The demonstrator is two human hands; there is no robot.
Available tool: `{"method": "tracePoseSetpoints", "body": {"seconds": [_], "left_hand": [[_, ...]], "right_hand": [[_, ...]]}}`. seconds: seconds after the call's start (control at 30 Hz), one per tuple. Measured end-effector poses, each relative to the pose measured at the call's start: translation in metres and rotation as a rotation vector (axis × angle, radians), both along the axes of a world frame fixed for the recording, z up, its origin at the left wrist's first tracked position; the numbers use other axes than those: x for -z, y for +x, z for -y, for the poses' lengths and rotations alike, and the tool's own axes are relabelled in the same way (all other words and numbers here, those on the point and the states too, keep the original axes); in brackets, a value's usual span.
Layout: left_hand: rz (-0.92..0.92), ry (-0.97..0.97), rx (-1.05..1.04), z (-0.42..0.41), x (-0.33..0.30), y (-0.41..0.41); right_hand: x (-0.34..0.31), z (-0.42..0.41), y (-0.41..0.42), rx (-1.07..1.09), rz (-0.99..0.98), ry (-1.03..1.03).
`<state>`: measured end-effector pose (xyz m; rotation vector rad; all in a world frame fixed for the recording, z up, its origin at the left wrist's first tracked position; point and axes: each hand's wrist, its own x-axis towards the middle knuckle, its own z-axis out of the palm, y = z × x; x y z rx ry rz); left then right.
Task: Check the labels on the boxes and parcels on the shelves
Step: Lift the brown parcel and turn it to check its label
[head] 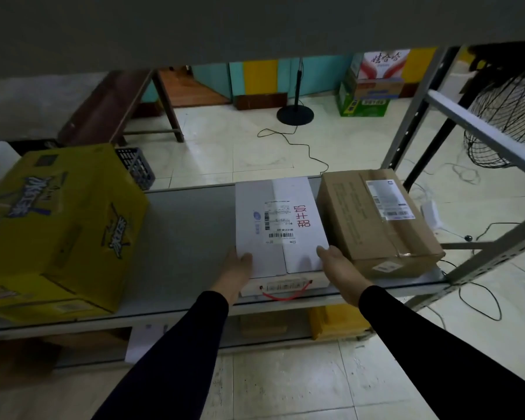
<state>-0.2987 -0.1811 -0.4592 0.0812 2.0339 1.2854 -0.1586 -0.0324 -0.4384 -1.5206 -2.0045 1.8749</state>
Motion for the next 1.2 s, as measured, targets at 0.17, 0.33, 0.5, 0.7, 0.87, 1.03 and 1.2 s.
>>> {"method": "tracePoseSetpoints", "body": {"seconds": [0.17, 0.33, 0.5, 0.7, 0.87, 1.03, 1.2], "left_hand": [[0.005, -0.024, 0.020, 0.001, 0.002, 0.000], [-0.088, -0.088, 0.076, 0.006, -0.012, -0.003], [-0.240, -0.115, 0.138, 0.000, -0.054, -0.010], [-0.340, -0.102, 0.253, -0.046, -0.098, 0.011], [-0.328, -0.075, 0.341, -0.103, -0.101, 0.057], [-0.319, -0.121, 0.417, -0.158, -0.080, 0.101], [-0.199, -0.077, 0.275, -0.183, -0.044, 0.118]], "right_hand": [[0.009, 0.001, 0.002, 0.001, 0.006, 0.016], [-0.006, 0.002, 0.010, 0.045, -0.030, 0.046], [-0.038, -0.004, 0.027, 0.056, -0.016, 0.154], [-0.082, -0.030, 0.062, 0.021, -0.050, 0.270], [-0.098, -0.069, 0.107, 0.045, -0.096, 0.350], [-0.075, -0.119, 0.148, 0.066, -0.009, 0.334], [-0.039, -0.153, 0.157, 0.050, 0.014, 0.320]]}}
